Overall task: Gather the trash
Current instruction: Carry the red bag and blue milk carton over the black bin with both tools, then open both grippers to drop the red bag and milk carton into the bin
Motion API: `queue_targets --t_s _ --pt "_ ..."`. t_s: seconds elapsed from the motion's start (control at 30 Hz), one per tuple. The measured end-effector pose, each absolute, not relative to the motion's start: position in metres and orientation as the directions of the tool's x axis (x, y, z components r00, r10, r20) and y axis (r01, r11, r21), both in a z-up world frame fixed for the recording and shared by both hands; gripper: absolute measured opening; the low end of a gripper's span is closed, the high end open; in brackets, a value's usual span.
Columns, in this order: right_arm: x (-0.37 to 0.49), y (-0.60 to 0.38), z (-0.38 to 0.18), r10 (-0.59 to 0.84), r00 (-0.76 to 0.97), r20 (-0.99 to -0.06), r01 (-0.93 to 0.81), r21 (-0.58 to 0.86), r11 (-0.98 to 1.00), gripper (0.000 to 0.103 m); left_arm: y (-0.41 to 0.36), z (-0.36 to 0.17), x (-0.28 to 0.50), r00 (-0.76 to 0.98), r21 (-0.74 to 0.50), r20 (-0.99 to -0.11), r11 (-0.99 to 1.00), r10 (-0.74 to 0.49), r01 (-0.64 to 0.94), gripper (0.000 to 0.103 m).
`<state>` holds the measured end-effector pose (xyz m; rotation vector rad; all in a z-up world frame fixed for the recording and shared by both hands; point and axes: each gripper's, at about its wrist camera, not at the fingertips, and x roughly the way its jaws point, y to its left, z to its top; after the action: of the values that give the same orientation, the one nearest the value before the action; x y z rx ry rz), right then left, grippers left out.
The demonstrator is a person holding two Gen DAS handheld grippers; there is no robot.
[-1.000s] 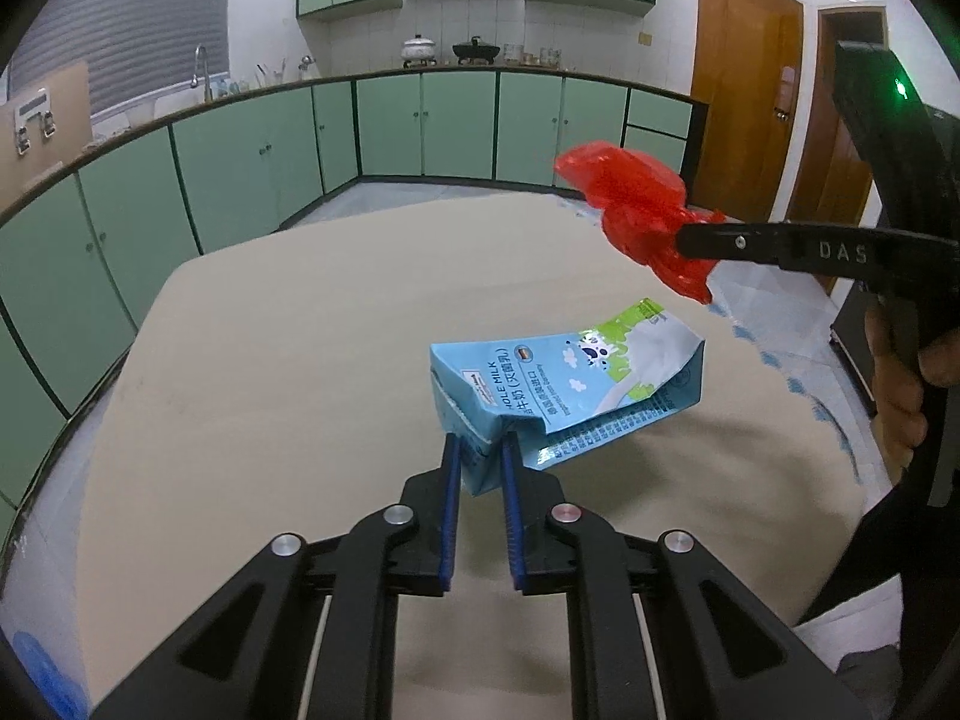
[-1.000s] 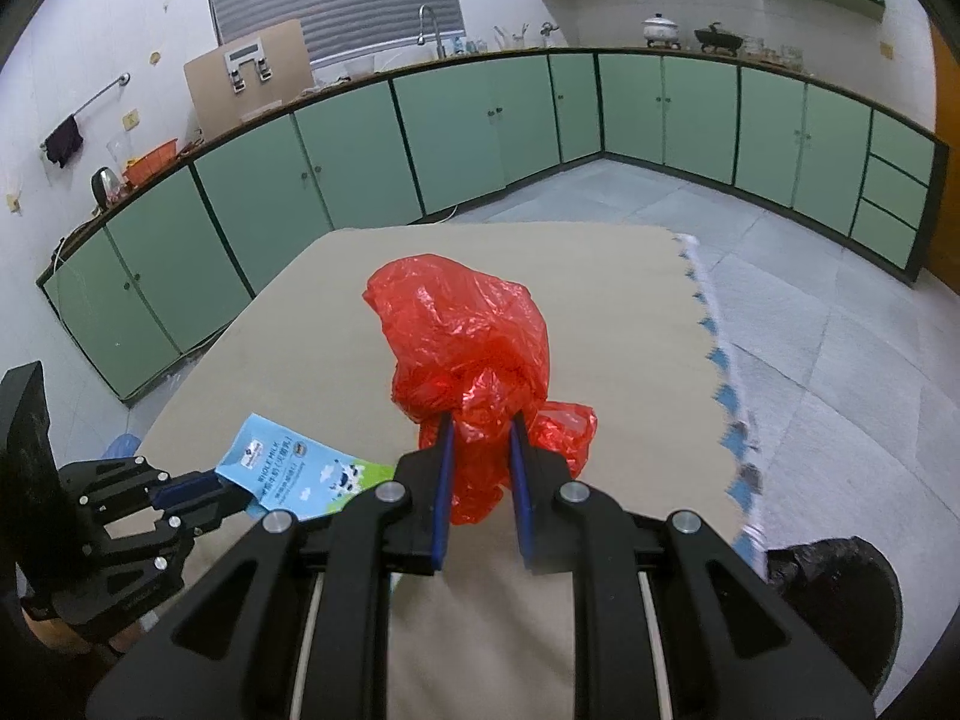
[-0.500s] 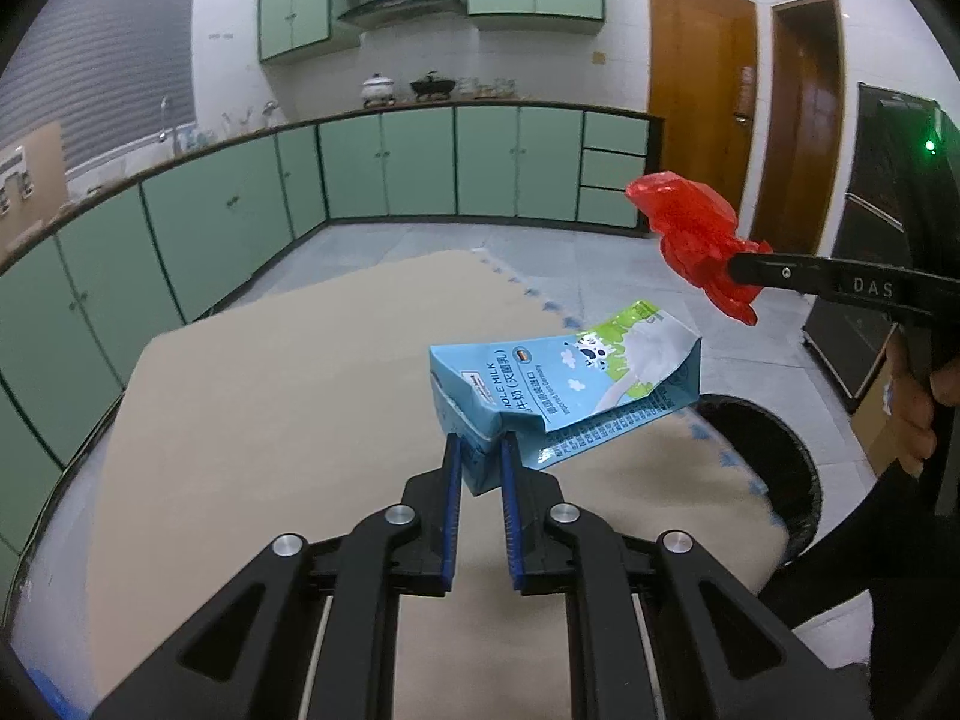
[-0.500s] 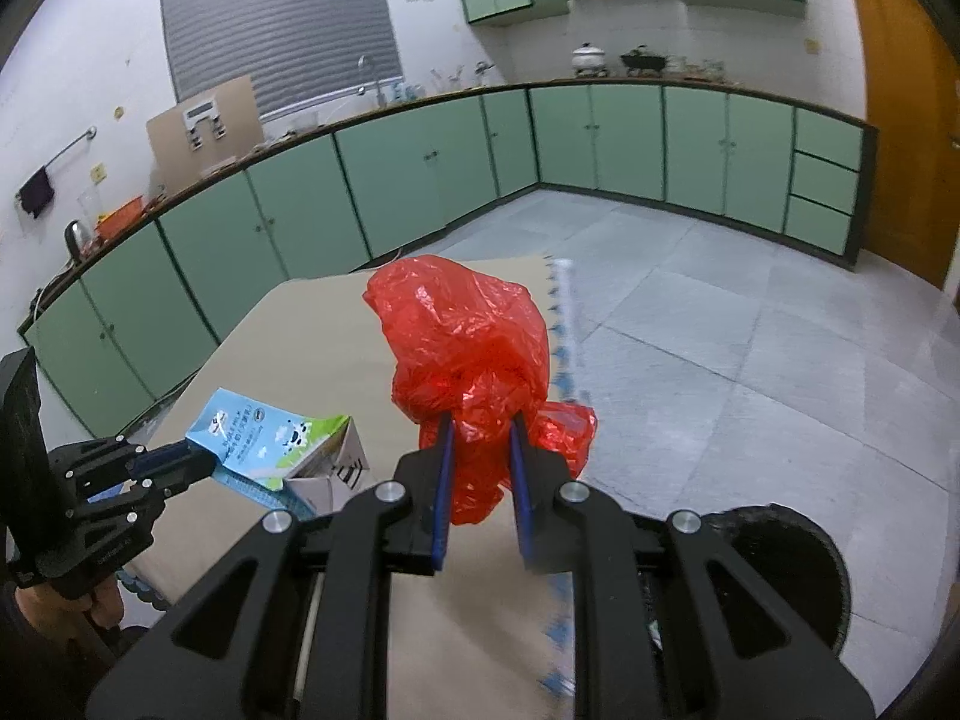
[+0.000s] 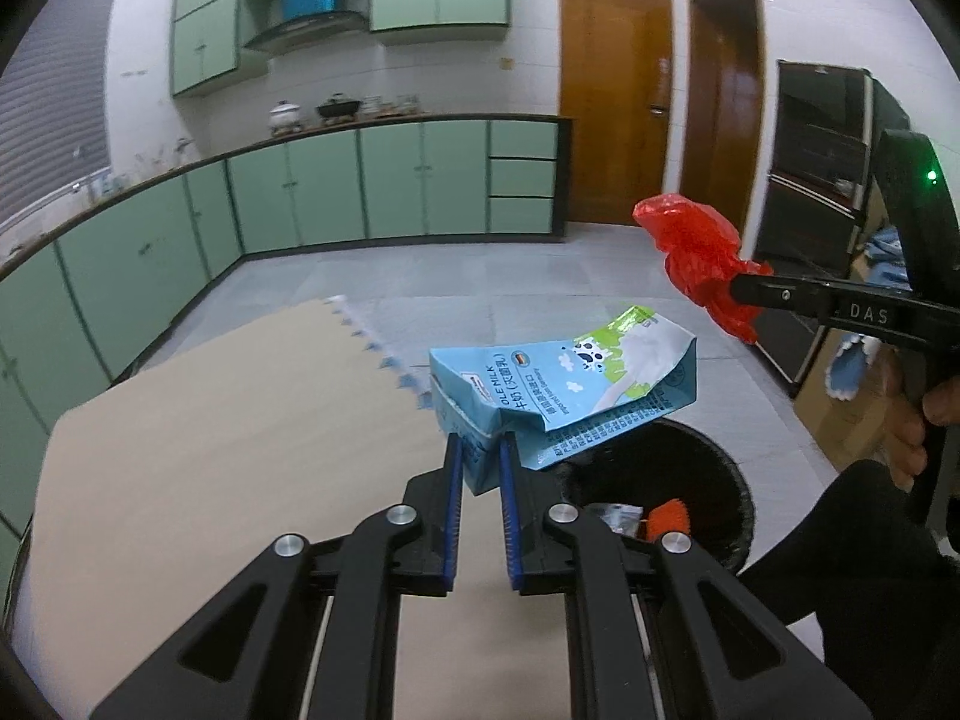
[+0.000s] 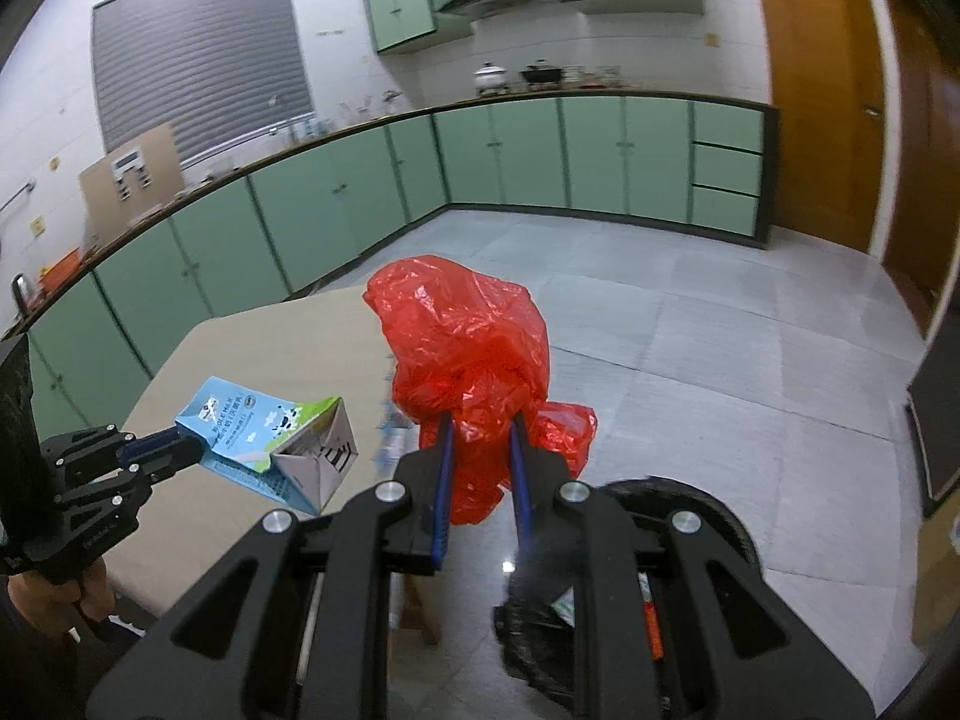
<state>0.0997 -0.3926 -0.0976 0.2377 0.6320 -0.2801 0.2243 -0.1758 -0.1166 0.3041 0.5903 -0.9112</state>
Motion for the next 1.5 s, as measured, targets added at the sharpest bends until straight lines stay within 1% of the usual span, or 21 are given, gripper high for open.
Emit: queue_targets --t_s 0.27,0.53,0.63,0.7,0.73,0.87,0.97,1.07,1.17,1.23,1.3,1.37,1.5 --pt "0.048 -0.459 -0.134 -0.255 0.709 -0.657 0.464 0.163 0.871 0.016 -0.244 -0.129 0.211 0.378 -0.013 -0.618 0.489 -0.69 0.872 0.011" --pt "0.026 -0.498 -0.178 -0.279 0.643 -0.713 0.555 0.182 0.812 0.016 -0.313 -0.168 0.195 0.27 -0.044 -0.673 0.402 -0.688 0.915 0.01" --pt "0.024 -0.511 -0.195 -0.273 0.624 -0.732 0.579 0.2 0.79 0.016 -0.335 -0.184 0.189 0.241 -0.047 -0.699 0.379 -0.673 0.924 0.008" --pt "0.025 -0.521 -0.209 -0.255 0.61 -0.75 0.593 0.218 0.775 0.016 -0.348 -0.194 0.186 0.227 -0.043 -0.715 0.366 -0.661 0.93 0.003" --pt "0.027 -0.525 -0.214 -0.249 0.601 -0.76 0.596 0.219 0.772 0.016 -0.357 -0.2 0.184 0.222 -0.039 -0.724 0.36 -0.653 0.932 0.003" --pt "0.04 -0.534 -0.244 -0.218 0.559 -0.8 0.608 0.217 0.763 0.016 -0.384 -0.222 0.178 0.201 -0.025 -0.754 0.333 -0.626 0.943 0.002" --pt "0.039 -0.535 -0.252 -0.204 0.559 -0.804 0.61 0.232 0.758 0.016 -0.395 -0.233 0.175 0.188 -0.018 -0.768 0.315 -0.612 0.949 0.002" --pt "0.042 -0.537 -0.253 -0.2 0.559 -0.804 0.606 0.232 0.761 0.016 -0.399 -0.231 0.176 0.191 -0.019 -0.763 0.316 -0.618 0.949 0.003" --pt "0.043 -0.537 -0.255 -0.195 0.558 -0.807 0.601 0.23 0.766 0.021 -0.399 -0.228 0.178 0.203 -0.017 -0.756 0.329 -0.623 0.944 0.004" --pt "0.04 -0.538 -0.254 -0.201 0.558 -0.805 0.6 0.225 0.768 0.03 -0.398 -0.226 0.18 0.211 -0.015 -0.754 0.337 -0.622 0.941 0.004" --pt "0.038 -0.539 -0.254 -0.207 0.557 -0.804 0.602 0.22 0.768 0.034 -0.397 -0.225 0.182 0.214 -0.018 -0.754 0.346 -0.621 0.938 0.006" --pt "0.036 -0.539 -0.254 -0.209 0.555 -0.805 0.605 0.219 0.765 0.034 -0.397 -0.225 0.182 0.22 -0.017 -0.752 0.352 -0.621 0.936 0.012" --pt "0.036 -0.537 -0.252 -0.213 0.556 -0.803 0.609 0.219 0.763 0.034 -0.395 -0.224 0.181 0.226 -0.012 -0.752 0.356 -0.619 0.935 0.013"
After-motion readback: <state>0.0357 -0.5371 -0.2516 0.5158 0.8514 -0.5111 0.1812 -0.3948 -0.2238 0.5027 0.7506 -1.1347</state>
